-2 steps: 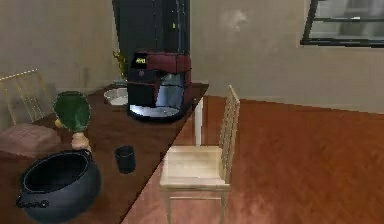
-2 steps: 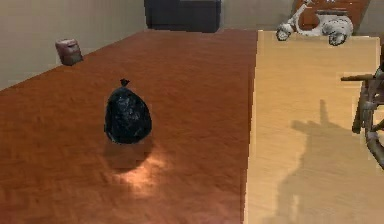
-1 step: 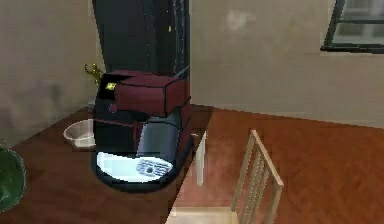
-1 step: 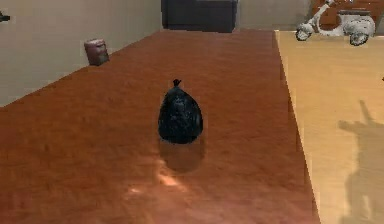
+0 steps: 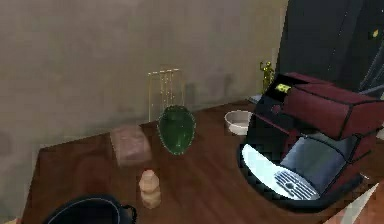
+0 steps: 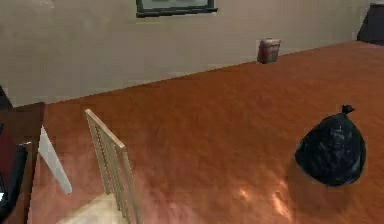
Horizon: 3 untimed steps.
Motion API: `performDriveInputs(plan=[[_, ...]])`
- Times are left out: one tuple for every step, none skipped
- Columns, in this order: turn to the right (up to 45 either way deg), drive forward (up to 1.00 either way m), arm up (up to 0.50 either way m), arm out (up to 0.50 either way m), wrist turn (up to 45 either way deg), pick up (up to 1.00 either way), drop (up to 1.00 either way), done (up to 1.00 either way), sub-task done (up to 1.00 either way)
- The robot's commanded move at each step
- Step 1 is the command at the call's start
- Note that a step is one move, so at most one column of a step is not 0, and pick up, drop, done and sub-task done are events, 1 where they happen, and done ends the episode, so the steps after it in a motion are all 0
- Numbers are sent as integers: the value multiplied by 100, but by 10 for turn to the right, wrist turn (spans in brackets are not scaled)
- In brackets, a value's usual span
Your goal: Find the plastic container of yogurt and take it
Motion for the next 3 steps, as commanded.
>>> performDriveInputs(plan=[[-450, 0, 0, 0, 0, 0, 0, 0, 0], [-450, 0, 0, 0, 0, 0, 0, 0, 0], [-120, 0, 0, 0, 0, 0, 0, 0, 0]])
